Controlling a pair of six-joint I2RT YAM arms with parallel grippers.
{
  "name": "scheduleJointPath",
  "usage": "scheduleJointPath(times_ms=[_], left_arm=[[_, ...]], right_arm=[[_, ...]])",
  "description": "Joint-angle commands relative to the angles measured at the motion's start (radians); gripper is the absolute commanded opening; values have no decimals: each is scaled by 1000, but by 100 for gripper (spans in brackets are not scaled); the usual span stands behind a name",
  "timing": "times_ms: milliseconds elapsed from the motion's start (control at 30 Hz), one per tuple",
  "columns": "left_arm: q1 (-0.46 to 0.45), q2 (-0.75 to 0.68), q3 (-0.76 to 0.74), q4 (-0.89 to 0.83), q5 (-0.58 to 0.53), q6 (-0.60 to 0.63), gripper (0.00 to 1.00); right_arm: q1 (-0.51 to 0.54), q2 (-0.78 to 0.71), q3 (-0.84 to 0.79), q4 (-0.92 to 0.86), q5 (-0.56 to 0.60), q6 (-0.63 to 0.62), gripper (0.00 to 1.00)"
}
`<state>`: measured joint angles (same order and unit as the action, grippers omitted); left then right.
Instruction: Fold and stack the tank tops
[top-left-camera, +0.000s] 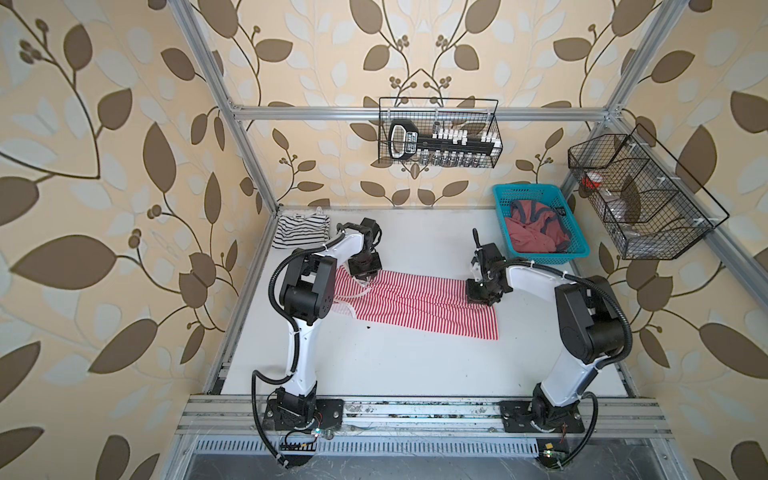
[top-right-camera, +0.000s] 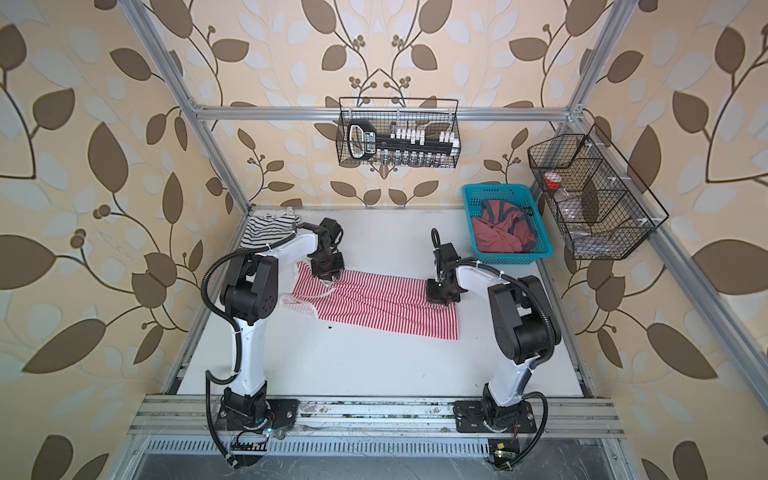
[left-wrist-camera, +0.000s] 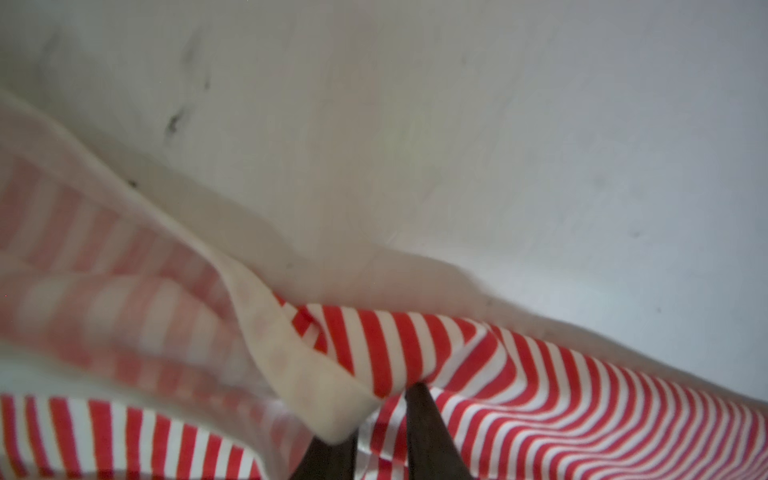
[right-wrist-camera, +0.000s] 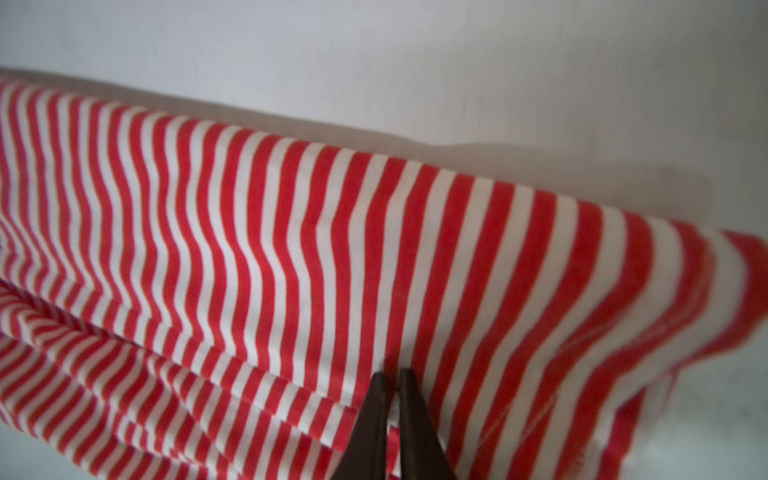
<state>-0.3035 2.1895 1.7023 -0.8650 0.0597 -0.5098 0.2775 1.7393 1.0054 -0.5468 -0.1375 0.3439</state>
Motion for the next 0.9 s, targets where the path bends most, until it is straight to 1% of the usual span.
scheduleJointPath(times_ms=[0, 167, 267, 333, 400, 467, 600, 700, 767, 867], left_arm=[[-30, 131, 60, -26, -46, -13, 23], [-53, 242, 236, -67, -31, -1, 21], [-65, 306, 336, -71, -8, -2, 16], [-77, 352, 424, -76, 18, -5, 11], [-92, 398, 499, -75, 49, -7, 9], [-100, 445, 566, -75, 83, -14, 7], [-103, 516, 643, 2, 200, -46, 4], [-105, 545, 673, 90, 278, -75, 0], [-108, 567, 707, 144, 325, -96, 0], [-109, 608, 765, 213, 375, -133, 0]], right_arm=[[38, -28, -106, -88, 46, 45, 11], [101, -72, -206, -91, 51, 107, 11], [156, -109, -242, -119, 34, 148, 11], [205, -155, -254, -143, 28, 180, 14], [251, -192, -272, -142, -13, 215, 16], [277, -215, -311, -90, -105, 256, 17], [325, -215, -403, 55, -224, 367, 16], [392, -199, -406, 99, -248, 425, 15], [429, -185, -398, 135, -270, 460, 16], [461, -160, -380, 187, -290, 497, 20]])
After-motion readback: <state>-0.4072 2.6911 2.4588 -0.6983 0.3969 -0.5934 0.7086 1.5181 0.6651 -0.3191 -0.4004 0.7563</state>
